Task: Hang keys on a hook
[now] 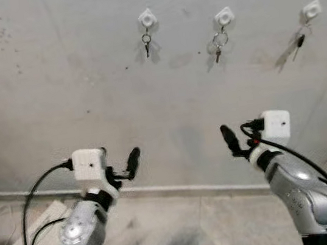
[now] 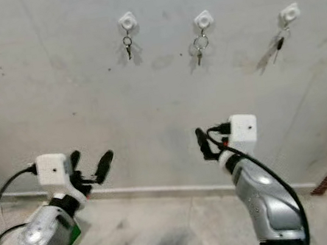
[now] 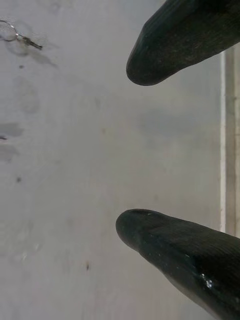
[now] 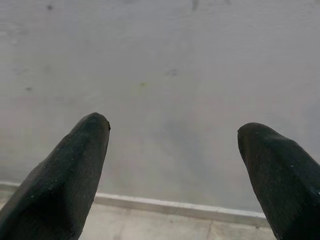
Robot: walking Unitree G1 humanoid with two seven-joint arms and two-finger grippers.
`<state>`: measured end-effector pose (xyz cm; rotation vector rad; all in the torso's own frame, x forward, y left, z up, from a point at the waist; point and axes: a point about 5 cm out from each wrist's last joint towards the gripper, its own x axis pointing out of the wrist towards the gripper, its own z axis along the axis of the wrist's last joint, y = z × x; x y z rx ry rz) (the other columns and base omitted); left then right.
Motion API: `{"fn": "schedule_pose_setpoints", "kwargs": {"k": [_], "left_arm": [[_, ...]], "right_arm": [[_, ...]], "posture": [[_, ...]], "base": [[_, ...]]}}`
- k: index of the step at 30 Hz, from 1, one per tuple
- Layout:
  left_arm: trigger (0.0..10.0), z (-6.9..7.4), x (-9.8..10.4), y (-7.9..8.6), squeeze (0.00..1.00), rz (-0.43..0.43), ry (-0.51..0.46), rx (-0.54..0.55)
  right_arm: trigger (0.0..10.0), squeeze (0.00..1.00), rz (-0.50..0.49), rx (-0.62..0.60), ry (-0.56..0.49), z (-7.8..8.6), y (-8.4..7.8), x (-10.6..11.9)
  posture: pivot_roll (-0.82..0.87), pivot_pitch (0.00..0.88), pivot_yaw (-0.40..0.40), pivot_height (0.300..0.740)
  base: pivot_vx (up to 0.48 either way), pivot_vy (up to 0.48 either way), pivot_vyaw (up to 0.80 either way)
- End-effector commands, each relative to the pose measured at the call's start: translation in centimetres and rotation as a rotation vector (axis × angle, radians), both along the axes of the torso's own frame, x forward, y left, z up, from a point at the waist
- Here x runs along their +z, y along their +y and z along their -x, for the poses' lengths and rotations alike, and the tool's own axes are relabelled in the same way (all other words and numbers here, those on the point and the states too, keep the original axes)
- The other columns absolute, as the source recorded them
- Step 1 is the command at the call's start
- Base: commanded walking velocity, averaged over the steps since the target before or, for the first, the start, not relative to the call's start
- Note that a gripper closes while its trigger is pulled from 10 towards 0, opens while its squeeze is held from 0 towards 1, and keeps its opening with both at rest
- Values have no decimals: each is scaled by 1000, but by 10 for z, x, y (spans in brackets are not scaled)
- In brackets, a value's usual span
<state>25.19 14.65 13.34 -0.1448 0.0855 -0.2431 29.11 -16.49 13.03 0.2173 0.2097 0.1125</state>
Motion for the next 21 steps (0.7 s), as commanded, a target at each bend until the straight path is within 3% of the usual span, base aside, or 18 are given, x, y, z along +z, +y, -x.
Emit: {"fn": "schedule_pose_setpoints", "kwargs": {"k": [1, 11, 15, 17, 21], "left_arm": [[10000, -1, -3, -3, 0, -2, 13, -3], [10000, -1, -7, -5, 0, 0, 20, -15], [10000, -5, -6, -6, 0, -6, 6, -15], [10000, -6, -5, -4, 0, -11, -11, -6], [10000, -8, -7, 6, 0, -63, -62, 53]], "right_arm": [[10000, 0, 10, -10, 4, -1, -4, -1], [10000, 0, -7, -6, 1, -3, 1, 0], [10000, 0, -8, -1, -12, -4, 4, 0], [10000, 0, -34, -5, -50, -4, 4, 3], [10000, 0, 62, 4, -192, -7, 0, 14]], "posture": [[83, 0, -32, 740], [80, 0, -32, 740], [87, 0, -36, 740], [87, 0, -36, 740], [101, 0, -37, 740]], "base": [[-244, 0, 0], [-244, 0, 0], [0, 0, 0], [0, 0, 0], [0, 0, 0]]}}
